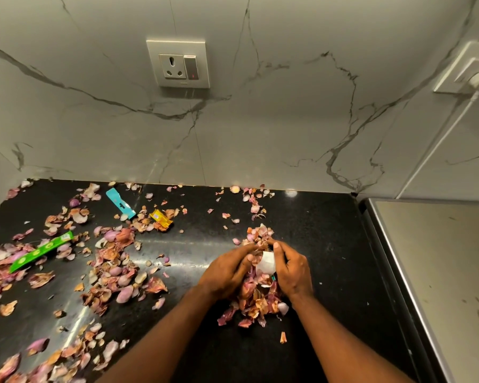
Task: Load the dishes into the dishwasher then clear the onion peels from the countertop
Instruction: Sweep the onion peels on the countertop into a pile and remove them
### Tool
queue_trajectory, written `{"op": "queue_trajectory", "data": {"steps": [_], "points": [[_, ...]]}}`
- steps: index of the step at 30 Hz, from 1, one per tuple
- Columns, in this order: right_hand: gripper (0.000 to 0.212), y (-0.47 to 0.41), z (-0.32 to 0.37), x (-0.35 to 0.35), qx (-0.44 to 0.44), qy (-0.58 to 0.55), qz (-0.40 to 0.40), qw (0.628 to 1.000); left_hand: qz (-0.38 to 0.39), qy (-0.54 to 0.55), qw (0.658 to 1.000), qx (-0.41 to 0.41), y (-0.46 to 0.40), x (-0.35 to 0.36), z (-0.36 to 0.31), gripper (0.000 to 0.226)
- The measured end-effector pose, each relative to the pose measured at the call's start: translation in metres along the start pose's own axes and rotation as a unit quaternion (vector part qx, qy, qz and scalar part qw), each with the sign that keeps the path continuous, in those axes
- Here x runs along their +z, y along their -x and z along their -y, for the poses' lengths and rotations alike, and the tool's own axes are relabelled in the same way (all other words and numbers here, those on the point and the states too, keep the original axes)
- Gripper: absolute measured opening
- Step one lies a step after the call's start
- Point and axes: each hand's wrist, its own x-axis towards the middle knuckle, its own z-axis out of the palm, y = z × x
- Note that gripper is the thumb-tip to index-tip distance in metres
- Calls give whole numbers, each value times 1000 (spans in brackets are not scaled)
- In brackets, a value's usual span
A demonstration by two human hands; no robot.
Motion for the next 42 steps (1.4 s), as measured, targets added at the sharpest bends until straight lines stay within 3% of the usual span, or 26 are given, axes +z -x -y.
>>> {"op": "queue_trajectory", "data": {"steps": [3, 5, 7, 9, 10, 14, 18, 21, 24, 26, 28, 31, 34, 37, 39, 42], "points": [[24, 1, 1, -1, 8, -1, 1, 1000, -115, 66, 991, -4, -5, -15, 5, 32], [24, 1, 0, -1, 9, -6, 2, 1000, -186, 36, 980, -57, -12, -22, 16, 37], [24, 1, 0, 0, 7, -7, 2, 1000, -170, -76, 966, -182, -19, -26, 34, 61], [23, 0, 0, 0, 8, -2, 0, 1000, -75, -159, 942, -287, -21, -24, 43, 85], [23, 0, 0, 1, 10, 1, -1, 1000, -33, -185, 940, -287, -21, -19, 43, 91], [24, -1, 1, 0, 4, 5, -1, 1000, 32, -154, 981, -111, -12, 2, 21, 90], [24, 2, 2, -1, 0, 2, 5, 1000, 58, 44, 996, -50, -1, 0, 11, 58], [24, 1, 0, 0, 5, 2, 2, 1000, -4, 171, 983, -63, -2, -16, 11, 47], [36, -1, -4, 1, 3, 11, -5, 1000, -100, 113, 982, -111, -14, -24, 20, 57], [39, -2, -4, 2, 0, 12, -5, 1000, -68, -2, 990, -127, -22, -20, 24, 72], [36, -2, -3, 2, -3, 9, -7, 1000, 10, -112, 992, -65, -22, -8, 23, 78], [28, -4, -3, 2, -5, 7, -9, 1000, 84, -24, 996, 9, -24, -4, 10, 61], [30, -6, -3, 3, -5, 10, -11, 1000, -5, 134, 990, -42, -52, -17, 10, 45], [35, -6, -6, 4, -4, 12, -12, 1000, -107, 37, 989, -96, -109, -32, 35, 55], [36, -8, -7, 5, -3, 13, -13, 1000, -88, -69, 984, -136, -149, -41, 47, 72], [36, -8, -7, 5, -1, 15, -18, 1000, 1, -121, 975, -185, -185, -35, 47, 93]]}}
